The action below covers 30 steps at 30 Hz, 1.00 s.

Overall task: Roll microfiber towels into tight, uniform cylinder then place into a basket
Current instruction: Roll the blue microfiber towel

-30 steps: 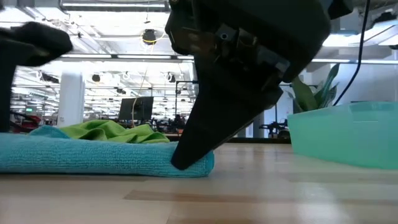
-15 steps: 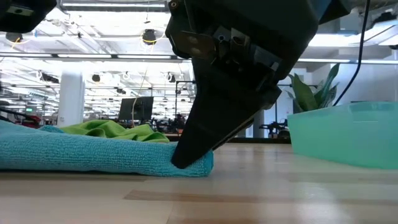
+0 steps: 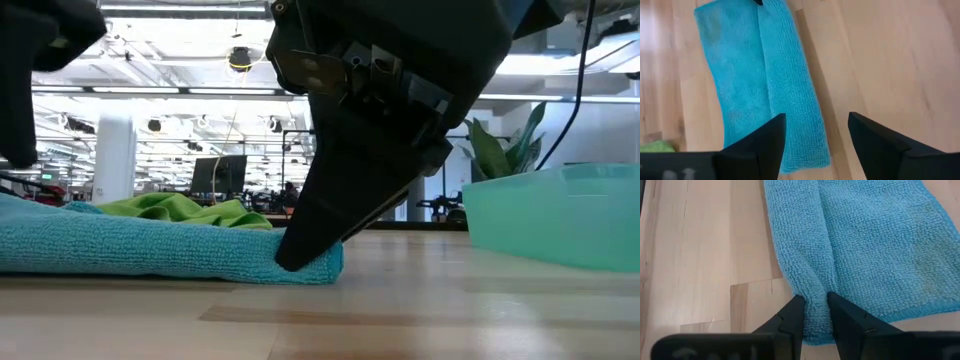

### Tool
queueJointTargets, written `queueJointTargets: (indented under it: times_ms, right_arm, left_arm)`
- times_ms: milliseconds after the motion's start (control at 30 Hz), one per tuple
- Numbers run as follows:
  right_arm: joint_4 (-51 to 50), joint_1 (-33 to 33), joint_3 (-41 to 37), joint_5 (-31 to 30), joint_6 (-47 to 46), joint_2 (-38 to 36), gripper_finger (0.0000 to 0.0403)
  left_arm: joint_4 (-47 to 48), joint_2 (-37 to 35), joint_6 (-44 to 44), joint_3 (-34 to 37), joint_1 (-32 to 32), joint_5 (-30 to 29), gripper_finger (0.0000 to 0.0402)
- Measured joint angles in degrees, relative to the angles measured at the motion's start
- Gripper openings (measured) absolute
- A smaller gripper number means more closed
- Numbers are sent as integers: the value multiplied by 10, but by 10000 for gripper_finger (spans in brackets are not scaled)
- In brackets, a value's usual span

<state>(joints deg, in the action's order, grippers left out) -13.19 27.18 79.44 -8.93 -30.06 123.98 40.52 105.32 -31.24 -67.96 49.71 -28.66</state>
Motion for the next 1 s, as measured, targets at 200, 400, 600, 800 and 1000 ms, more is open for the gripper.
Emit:
queueJointTargets:
  times_ms: [200,400,600,800,1000]
  right_arm:
    - [1,0,0,-1,0,0,111]
    - [2,1,0,0,0,0,111]
    - [2,7,0,-2,20,0,111]
    - [2,15,0,-5,36,0,111]
    - [7,15,0,34,29,0,100]
  left_arm:
    - [16,54,-4,1,-4,12,206]
    - [41,69,-67,-2,-13,14,199]
    - [5,65,-60,33,-15,20,177]
    - [-34,61,-53,57,-19,30,101]
    - [-42,61,-53,58,-20,30,12]
